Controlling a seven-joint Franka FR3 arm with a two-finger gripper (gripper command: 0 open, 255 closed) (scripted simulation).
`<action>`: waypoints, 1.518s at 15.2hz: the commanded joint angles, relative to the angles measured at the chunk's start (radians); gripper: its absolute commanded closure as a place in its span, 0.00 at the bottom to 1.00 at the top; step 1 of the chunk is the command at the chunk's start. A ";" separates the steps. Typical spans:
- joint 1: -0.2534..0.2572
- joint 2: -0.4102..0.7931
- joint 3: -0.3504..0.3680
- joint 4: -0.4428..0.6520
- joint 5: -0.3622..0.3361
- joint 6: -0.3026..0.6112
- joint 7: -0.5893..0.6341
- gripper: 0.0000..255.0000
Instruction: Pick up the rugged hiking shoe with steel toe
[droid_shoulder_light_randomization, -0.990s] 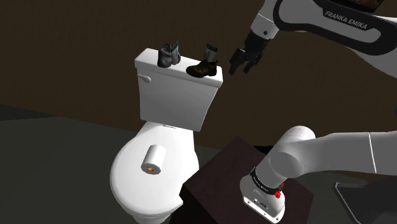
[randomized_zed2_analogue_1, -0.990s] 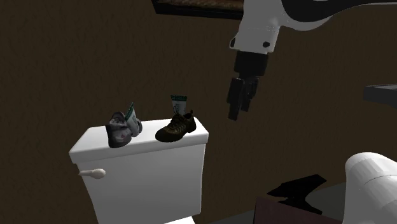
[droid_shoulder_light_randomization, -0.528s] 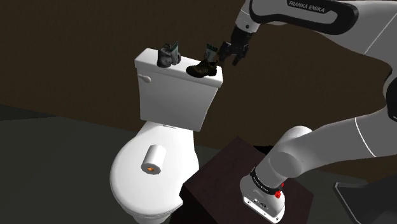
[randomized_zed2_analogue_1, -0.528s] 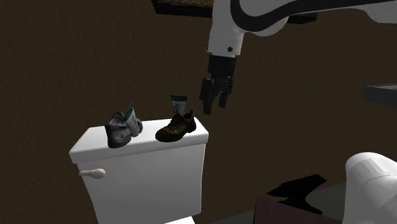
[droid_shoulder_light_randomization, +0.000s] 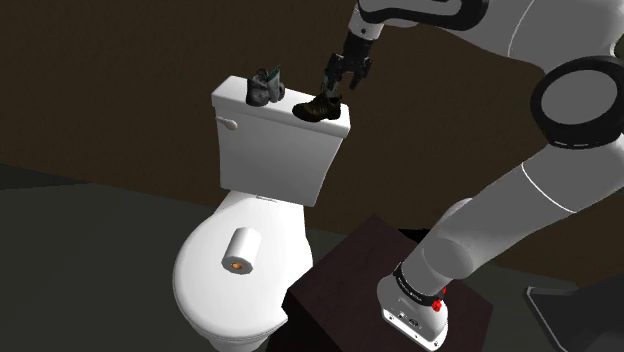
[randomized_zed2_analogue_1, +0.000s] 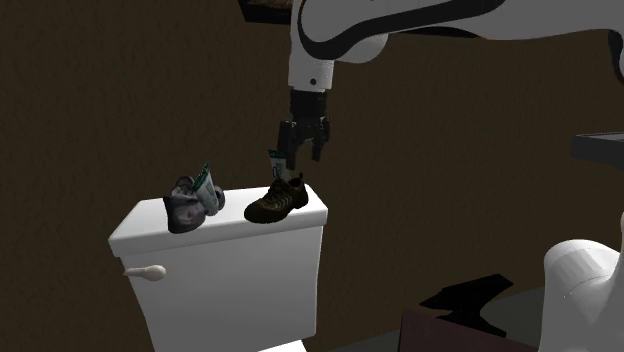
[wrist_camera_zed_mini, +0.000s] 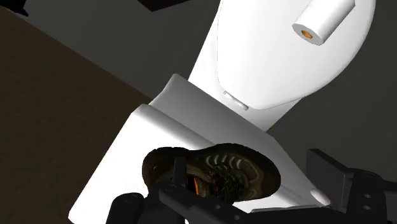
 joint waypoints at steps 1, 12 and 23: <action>-0.004 0.084 -0.011 0.077 0.007 0.004 -0.011 0.00; -0.024 0.290 -0.034 0.239 0.033 0.039 -0.038 0.00; -0.024 0.291 -0.034 0.205 0.033 0.074 -0.038 1.00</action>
